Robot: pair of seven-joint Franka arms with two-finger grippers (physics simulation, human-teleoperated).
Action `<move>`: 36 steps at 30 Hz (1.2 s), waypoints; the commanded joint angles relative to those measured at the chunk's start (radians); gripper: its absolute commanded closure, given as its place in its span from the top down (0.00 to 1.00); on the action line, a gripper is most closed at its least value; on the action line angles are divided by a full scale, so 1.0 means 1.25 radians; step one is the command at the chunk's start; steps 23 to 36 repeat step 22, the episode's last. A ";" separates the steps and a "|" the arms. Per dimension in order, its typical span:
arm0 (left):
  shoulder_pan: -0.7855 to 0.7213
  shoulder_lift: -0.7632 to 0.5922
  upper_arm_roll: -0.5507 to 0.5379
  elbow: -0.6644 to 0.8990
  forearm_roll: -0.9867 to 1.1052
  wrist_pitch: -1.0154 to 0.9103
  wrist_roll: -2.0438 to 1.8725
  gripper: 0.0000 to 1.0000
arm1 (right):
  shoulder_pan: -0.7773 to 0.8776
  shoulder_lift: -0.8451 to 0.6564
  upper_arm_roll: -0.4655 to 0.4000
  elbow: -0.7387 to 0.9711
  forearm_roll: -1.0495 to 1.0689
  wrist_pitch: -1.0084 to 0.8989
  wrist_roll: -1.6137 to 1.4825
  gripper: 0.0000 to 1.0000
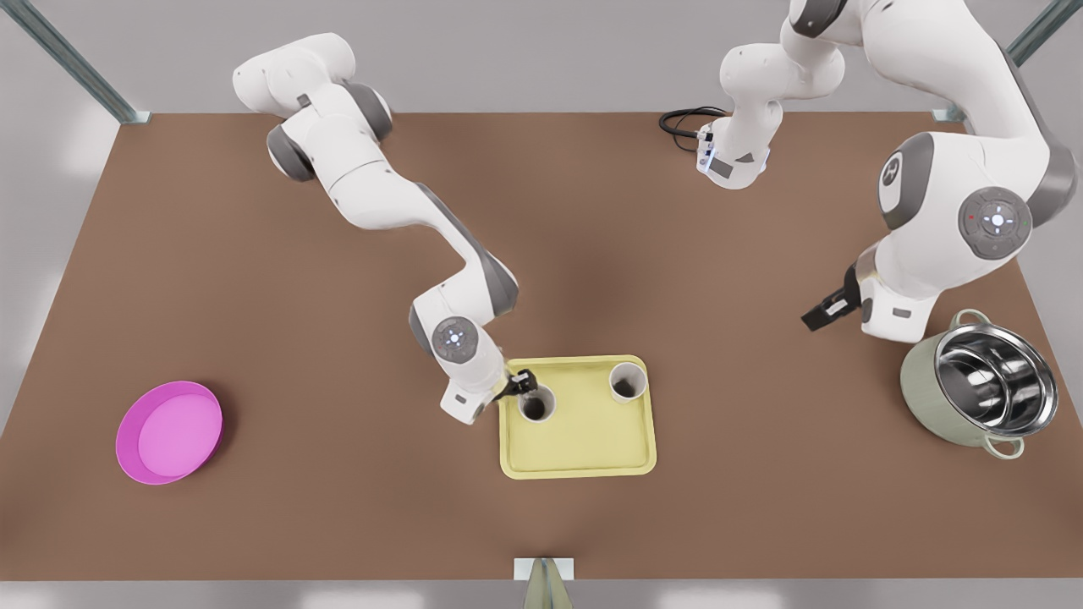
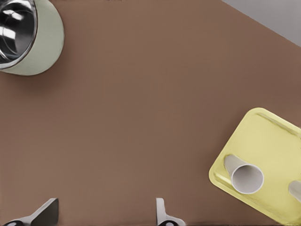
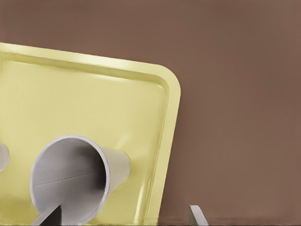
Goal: Use both arms to respectively pick up the white IKEA cups from the middle-left and middle-right positions, then place the white IKEA cups onto the middle-middle tray, ensuring that the cups remain upright and do not tip over
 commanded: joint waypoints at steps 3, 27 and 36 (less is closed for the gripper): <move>0.006 -0.002 0.000 0.007 -0.004 0.022 0.571 1.00 | -0.072 -0.099 0.007 -0.033 -0.005 -0.202 -0.035 1.00; 0.009 0.005 0.001 0.005 -0.012 -0.005 0.573 1.00 | -0.365 -0.592 -0.073 -0.250 -0.053 -0.558 -0.260 1.00; 0.009 0.005 0.001 0.005 -0.012 -0.005 0.573 1.00 | -0.365 -0.592 -0.073 -0.250 -0.053 -0.558 -0.260 1.00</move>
